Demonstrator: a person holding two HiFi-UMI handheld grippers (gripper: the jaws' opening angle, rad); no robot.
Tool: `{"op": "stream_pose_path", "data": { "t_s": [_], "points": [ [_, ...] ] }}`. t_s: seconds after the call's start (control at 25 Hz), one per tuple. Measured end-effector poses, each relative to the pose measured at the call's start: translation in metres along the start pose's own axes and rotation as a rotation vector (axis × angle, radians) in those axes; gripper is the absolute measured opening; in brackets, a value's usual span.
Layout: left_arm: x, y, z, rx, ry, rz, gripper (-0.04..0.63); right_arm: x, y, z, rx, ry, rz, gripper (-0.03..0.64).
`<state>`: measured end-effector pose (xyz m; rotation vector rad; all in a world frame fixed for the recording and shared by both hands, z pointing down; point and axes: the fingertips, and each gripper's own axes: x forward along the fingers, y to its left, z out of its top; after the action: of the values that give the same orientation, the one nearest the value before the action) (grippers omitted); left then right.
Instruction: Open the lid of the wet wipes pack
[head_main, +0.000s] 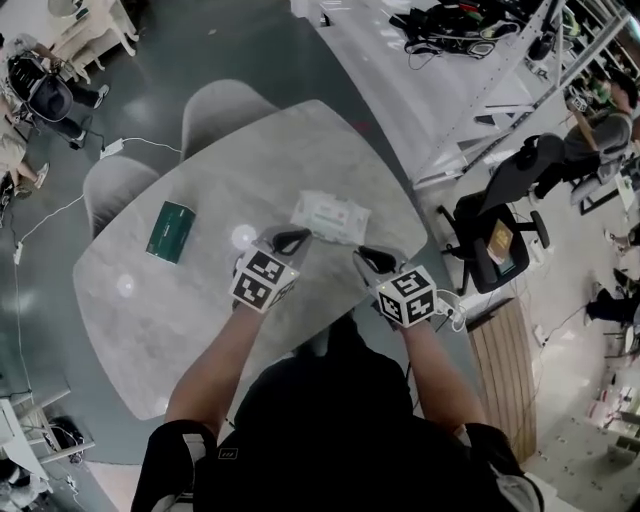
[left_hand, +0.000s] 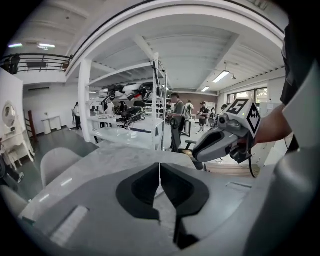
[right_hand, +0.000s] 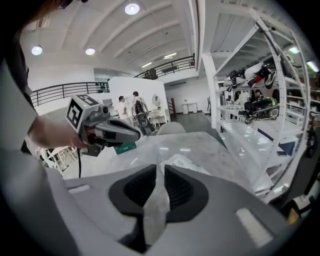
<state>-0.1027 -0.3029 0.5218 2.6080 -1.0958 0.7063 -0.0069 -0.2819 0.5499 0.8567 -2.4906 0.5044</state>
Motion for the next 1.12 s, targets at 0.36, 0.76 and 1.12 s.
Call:
{"op": "stream_pose_path", "data": {
  "t_s": [0.36, 0.76, 1.12],
  "points": [
    [0.085, 0.016, -0.026, 0.122, 0.157, -0.099, 0.091, 0.075, -0.052, -0.026, -0.038, 0.134, 0.039, 0.109],
    [0.148, 0.020, -0.065, 0.331, 0.370, -0.144, 0.154, 0.113, -0.091, -0.060, -0.017, 0.223, 0.004, 0.167],
    [0.175, 0.024, -0.089, 0.526, 0.488, -0.139, 0.179, 0.134, -0.095, -0.083, -0.042, 0.288, -0.024, 0.170]
  ]
}}
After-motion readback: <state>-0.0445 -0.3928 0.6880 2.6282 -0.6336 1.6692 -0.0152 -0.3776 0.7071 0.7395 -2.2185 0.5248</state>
